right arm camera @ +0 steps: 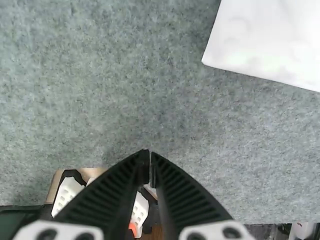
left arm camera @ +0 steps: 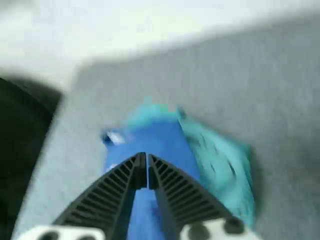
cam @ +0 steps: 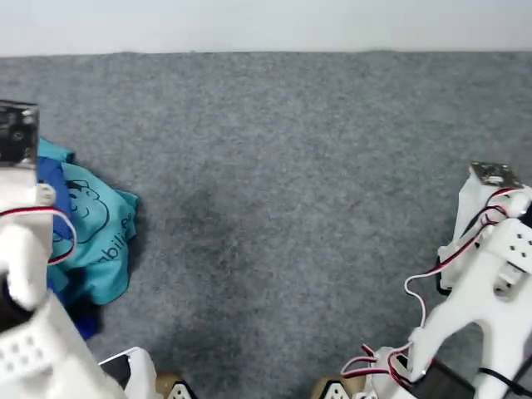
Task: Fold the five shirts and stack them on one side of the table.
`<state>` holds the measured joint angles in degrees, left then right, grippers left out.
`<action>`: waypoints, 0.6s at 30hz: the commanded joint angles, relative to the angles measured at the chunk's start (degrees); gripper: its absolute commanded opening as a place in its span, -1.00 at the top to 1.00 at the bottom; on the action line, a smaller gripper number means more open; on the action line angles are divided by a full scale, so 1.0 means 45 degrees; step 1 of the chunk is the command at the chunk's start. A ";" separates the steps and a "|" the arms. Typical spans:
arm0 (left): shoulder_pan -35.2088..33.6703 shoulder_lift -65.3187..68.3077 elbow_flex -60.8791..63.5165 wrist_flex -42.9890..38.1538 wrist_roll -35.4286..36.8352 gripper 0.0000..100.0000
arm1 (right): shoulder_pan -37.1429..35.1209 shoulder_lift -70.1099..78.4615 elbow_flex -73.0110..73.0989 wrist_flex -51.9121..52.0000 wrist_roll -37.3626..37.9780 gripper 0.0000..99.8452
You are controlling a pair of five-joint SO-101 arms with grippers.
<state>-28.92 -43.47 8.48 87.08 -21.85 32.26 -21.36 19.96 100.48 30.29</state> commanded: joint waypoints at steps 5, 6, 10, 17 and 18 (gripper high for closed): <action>-0.0117 0.1797 0.0947 0.0527 -0.0293 0.70 | -0.1592 -0.0400 -0.0020 0.0479 -0.0137 0.98; -0.0117 0.2208 0.1006 0.0527 -0.0293 0.67 | -0.1748 -0.0361 -0.0020 0.0479 -0.0137 0.98; -0.0449 0.3731 0.0947 0.0137 -0.0274 0.66 | -0.2120 -0.0342 -0.0020 0.0459 -0.0137 0.98; -0.1231 0.5099 0.0908 -0.1035 -0.0293 0.66 | -0.2081 -0.0361 0.1133 0.0440 -0.0137 0.98; -0.1211 0.5255 0.0908 -0.1035 -0.0293 0.66 | -0.2081 -0.0361 0.1368 0.0420 -0.0137 0.98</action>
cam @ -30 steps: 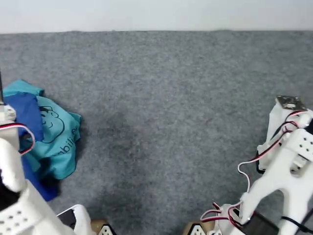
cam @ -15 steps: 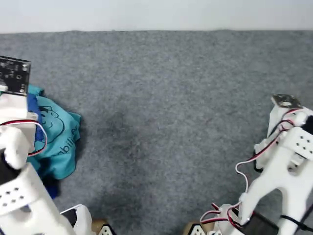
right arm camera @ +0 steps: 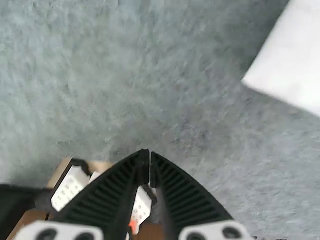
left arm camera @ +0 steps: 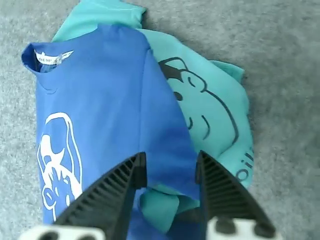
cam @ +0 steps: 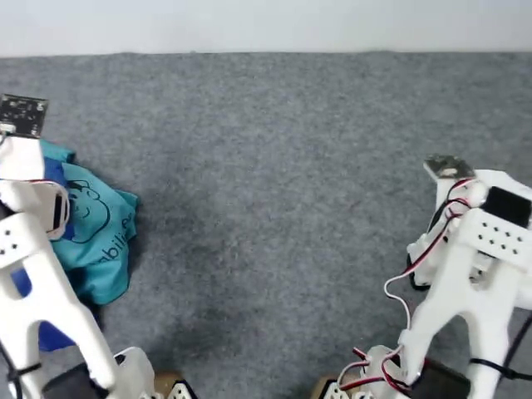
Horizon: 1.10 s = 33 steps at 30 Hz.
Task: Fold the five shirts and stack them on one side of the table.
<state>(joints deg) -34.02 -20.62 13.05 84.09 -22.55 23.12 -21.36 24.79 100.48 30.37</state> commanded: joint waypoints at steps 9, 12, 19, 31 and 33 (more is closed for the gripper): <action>0.0039 0.1895 -0.0107 -0.0645 -0.0137 0.96 | -0.0068 -0.0459 0.0840 0.0420 -0.0156 0.98; 0.0234 0.1934 -0.0127 -0.0664 -0.0137 0.97 | -0.0068 -0.0459 0.0840 0.0420 -0.0156 0.98; 0.0254 0.0176 -0.1104 -0.0625 -0.0078 0.97 | -0.0068 -0.0459 0.0840 0.0440 -0.0156 0.98; -0.0293 0.0371 -0.0733 0.0645 -0.0567 0.73 | -0.0068 -0.0459 0.0840 0.0459 -0.0156 0.98; -0.0625 0.0606 -0.0772 0.0391 -0.0449 0.67 | -0.0068 -0.0459 0.0840 0.0459 -0.0156 0.98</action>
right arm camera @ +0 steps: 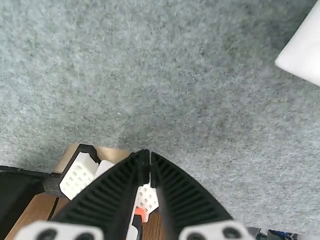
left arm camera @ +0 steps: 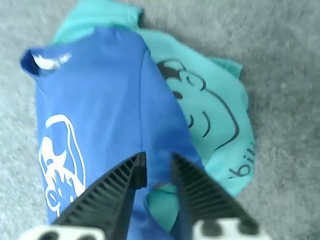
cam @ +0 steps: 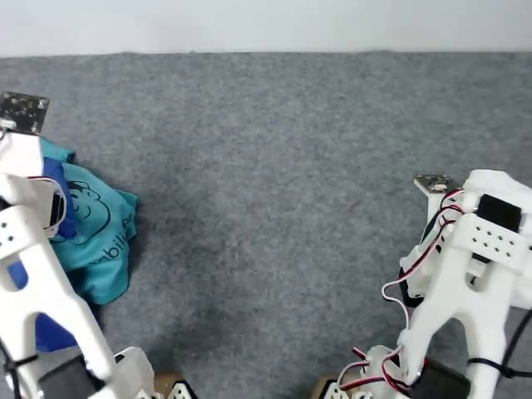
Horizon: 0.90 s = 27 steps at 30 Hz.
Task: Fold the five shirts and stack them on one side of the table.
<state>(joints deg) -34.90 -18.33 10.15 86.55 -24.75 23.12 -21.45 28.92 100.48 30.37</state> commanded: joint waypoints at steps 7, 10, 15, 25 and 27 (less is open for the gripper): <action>-0.0957 0.0664 -0.0088 -0.0313 -0.0313 0.59 | -0.0049 -0.0440 -0.0059 0.0479 -0.0156 0.98; -0.0957 0.1055 -0.0088 -0.0352 -0.0352 0.59 | -0.0068 -0.0440 -0.0039 0.0479 -0.0156 0.98; -0.0957 0.1661 -0.0107 -0.0547 -0.0332 0.64 | -0.0068 -0.0440 -0.0039 0.0479 -0.0156 0.98; -0.0664 0.1895 -0.1045 -0.0215 -0.0293 0.97 | -0.0088 -0.0440 -0.0039 0.0440 -0.0156 0.98; -0.0508 0.1289 -0.1553 0.0039 -0.0274 0.97 | -0.0088 -0.0440 -0.0039 0.0440 -0.0156 0.98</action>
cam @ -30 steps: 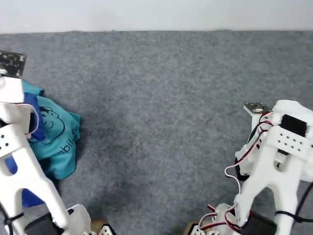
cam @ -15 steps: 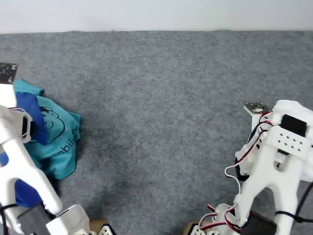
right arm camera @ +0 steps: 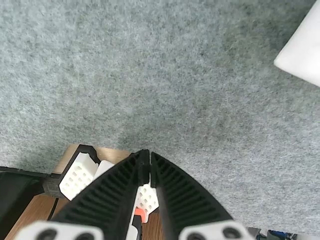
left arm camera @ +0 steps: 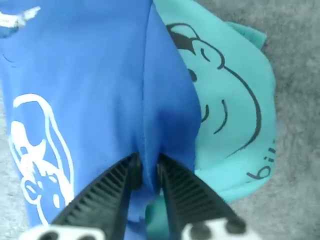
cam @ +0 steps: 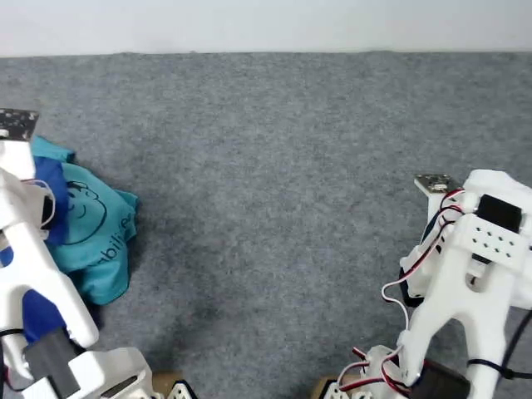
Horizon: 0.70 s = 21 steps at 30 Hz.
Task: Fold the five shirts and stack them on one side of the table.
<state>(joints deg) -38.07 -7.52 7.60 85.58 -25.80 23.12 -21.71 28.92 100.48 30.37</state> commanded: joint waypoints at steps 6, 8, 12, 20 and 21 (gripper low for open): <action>0.0996 -0.3165 -0.2217 0.0860 0.0527 0.97 | -0.0088 -0.0381 -0.0039 0.0440 -0.0156 0.98; 0.1153 -0.3614 -0.2354 0.0860 0.0879 0.97 | -0.0088 -0.0381 -0.0039 0.0440 -0.0156 0.98; 0.1602 -0.4142 -0.2354 0.1074 0.0879 0.97 | -0.0088 -0.0381 -0.0020 0.0440 -0.0156 0.98; 0.2032 -0.3360 -0.2335 0.2149 0.0918 0.73 | -0.0049 -0.0381 -0.0020 0.0479 -0.0156 0.98; 0.1973 -0.3145 -0.2335 0.2188 0.0938 0.72 | -0.0049 -0.0381 -0.0020 0.0479 -0.0156 0.98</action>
<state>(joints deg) -29.10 -22.73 -0.57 94.55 -22.20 23.12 -21.71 29.10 100.48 30.37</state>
